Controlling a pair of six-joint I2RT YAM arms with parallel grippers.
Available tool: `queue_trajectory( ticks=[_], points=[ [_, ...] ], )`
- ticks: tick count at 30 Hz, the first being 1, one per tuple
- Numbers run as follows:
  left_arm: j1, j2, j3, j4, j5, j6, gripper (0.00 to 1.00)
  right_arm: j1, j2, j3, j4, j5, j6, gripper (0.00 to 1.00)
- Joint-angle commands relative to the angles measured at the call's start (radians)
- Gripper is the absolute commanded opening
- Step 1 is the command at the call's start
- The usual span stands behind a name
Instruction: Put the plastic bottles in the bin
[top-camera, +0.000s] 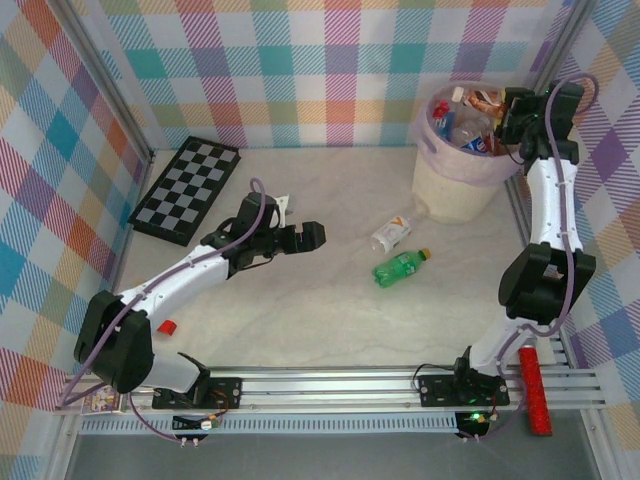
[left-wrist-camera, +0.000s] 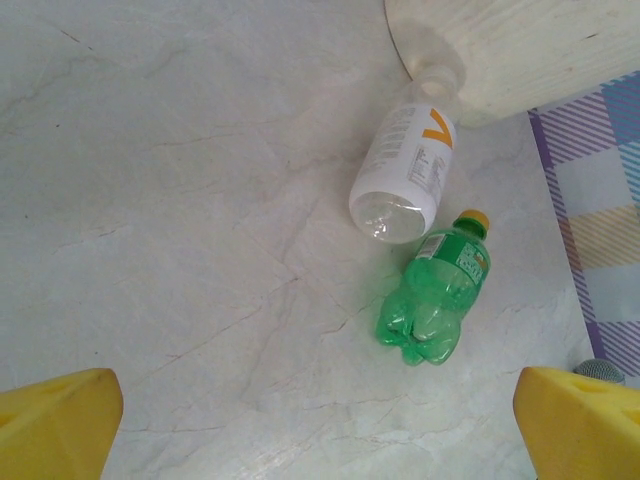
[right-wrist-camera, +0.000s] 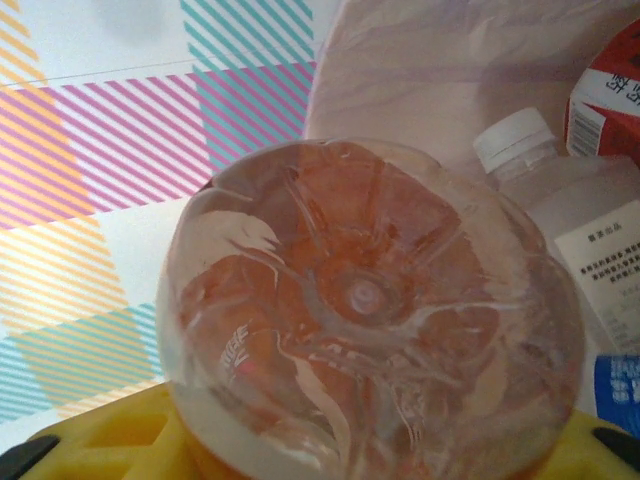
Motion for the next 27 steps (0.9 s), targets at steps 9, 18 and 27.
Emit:
queue_trajectory(
  ticks=[9, 18, 27],
  points=[
    [0.01, -0.045, -0.007, -0.046, -0.022, 0.023, 1.0, 0.038, 0.072, -0.001, 0.11, 0.154, -0.071, 0.68],
    [0.01, -0.058, -0.009, -0.058, -0.027, 0.028, 1.0, 0.037, 0.043, 0.011, 0.067, 0.18, -0.12, 0.96],
    [0.01, -0.05, -0.005, -0.053, -0.022, 0.028, 1.0, 0.04, 0.004, 0.046, 0.068, 0.11, -0.136, 0.96]
  ],
)
